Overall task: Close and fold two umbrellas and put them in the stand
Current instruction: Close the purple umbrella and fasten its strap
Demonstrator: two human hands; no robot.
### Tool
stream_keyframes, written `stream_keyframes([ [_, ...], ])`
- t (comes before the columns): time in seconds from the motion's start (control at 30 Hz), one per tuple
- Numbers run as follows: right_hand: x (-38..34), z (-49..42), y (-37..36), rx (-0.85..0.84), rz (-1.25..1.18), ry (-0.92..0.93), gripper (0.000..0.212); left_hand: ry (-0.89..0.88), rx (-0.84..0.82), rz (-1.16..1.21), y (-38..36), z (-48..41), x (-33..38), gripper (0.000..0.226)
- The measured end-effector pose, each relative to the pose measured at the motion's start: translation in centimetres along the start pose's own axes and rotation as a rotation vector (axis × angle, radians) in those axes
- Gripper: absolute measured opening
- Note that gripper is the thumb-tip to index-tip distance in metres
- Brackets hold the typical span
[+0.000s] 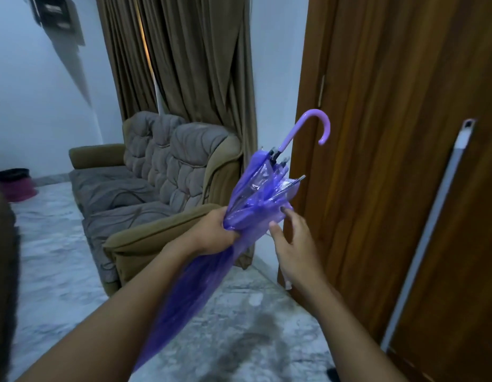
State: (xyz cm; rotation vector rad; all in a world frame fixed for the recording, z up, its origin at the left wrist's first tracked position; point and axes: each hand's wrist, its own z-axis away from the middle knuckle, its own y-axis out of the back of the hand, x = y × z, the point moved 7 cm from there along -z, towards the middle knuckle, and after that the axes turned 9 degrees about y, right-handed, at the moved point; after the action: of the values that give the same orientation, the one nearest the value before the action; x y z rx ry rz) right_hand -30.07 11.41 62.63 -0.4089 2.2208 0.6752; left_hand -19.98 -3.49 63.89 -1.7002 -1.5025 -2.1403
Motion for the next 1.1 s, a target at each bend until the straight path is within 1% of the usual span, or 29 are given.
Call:
stream_keyframes([
  [0.07,-3.5,-1.7,1.5,-0.025,-0.094,-0.058,0.032,0.019,-0.067,0.024,2.5,1.0,3.6,0.03],
  [0.13,-6.6,-3.2,2.8,-0.032,-0.093,-0.062,0.016,0.046,-0.14,0.084,4.5,1.6,6.3,0.031],
  [0.17,-7.8,-3.8,3.3,-0.017,-0.095,-0.074,0.008,0.057,-0.172,0.121,5.4,2.1,7.5,0.036],
  [0.2,-9.2,-4.3,3.9,0.004,-0.12,-0.089,0.002,0.07,-0.187,0.161,6.4,2.6,8.5,0.048],
  [0.23,-10.5,-4.7,4.4,0.036,-0.132,-0.103,0.006,0.09,-0.193,0.202,7.3,3.1,9.2,0.061],
  [0.27,-11.6,-4.9,5.0,0.071,-0.141,-0.098,0.012,0.108,-0.198,0.253,8.1,3.5,9.9,0.069],
  [0.3,-12.5,-5.0,5.5,0.103,-0.133,-0.096,0.018,0.127,-0.208,0.318,8.7,3.9,10.2,0.071],
  [0.4,-13.9,-4.4,6.2,0.145,-0.083,-0.151,0.03,0.144,-0.249,0.477,10.0,5.2,10.8,0.059],
  [0.47,-14.4,-3.7,6.4,0.164,-0.071,-0.199,0.034,0.141,-0.304,0.576,10.3,6.0,11.0,0.065],
  [0.5,-14.6,-3.4,6.4,0.156,-0.099,-0.231,0.035,0.138,-0.341,0.635,10.2,6.5,11.0,0.063],
  [0.53,-15.0,-3.0,6.2,0.122,-0.16,-0.265,0.032,0.13,-0.374,0.693,10.1,7.0,11.1,0.056],
  [0.57,-15.4,-2.6,5.7,0.052,-0.23,-0.306,0.029,0.128,-0.404,0.749,10.0,7.6,11.4,0.047],
  [0.63,-16.2,-1.8,5.0,-0.068,-0.291,-0.324,0.034,0.155,-0.474,0.836,9.5,8.7,11.7,0.034],
  [0.67,-16.4,-1.6,4.9,-0.074,-0.293,-0.297,0.039,0.167,-0.502,0.868,9.1,9.1,11.8,0.035],
  [0.7,-16.8,-1.5,5.0,-0.048,-0.286,-0.262,0.04,0.174,-0.501,0.881,8.7,9.3,11.9,0.04],
  [0.73,-17.2,-1.4,5.1,-0.01,-0.28,-0.233,0.037,0.179,-0.468,0.861,8.2,9.3,11.9,0.048],
  [0.77,-17.4,-1.4,5.4,0.027,-0.269,-0.216,0.03,0.185,-0.401,0.811,7.8,9.0,12.1,0.057],
  [0.8,-17.8,-1.5,5.9,0.055,-0.253,-0.193,0.023,0.188,-0.299,0.754,7.6,8.8,12.2,0.059],
  [0.83,-18.3,-1.6,6.4,0.076,-0.233,-0.17,0.022,0.185,-0.178,0.708,7.7,8.8,12.6,0.056],
  [0.87,-18.8,-1.6,6.8,0.086,-0.229,-0.158,0.026,0.17,-0.056,0.683,7.9,8.8,12.9,0.052],
  [0.93,-19.4,-1.1,7.7,0.103,-0.223,-0.155,0.032,0.093,0.086,0.711,7.6,8.8,13.7,0.047],
  [1.03,-19.7,-0.7,8.9,0.077,-0.229,-0.164,0.025,0.021,0.161,0.808,6.8,9.6,15.0,0.037],
  [1.1,-19.8,-0.7,10.0,0.046,-0.218,-0.157,0.022,-0.008,0.149,0.818,6.2,10.0,16.3,0.032],
])
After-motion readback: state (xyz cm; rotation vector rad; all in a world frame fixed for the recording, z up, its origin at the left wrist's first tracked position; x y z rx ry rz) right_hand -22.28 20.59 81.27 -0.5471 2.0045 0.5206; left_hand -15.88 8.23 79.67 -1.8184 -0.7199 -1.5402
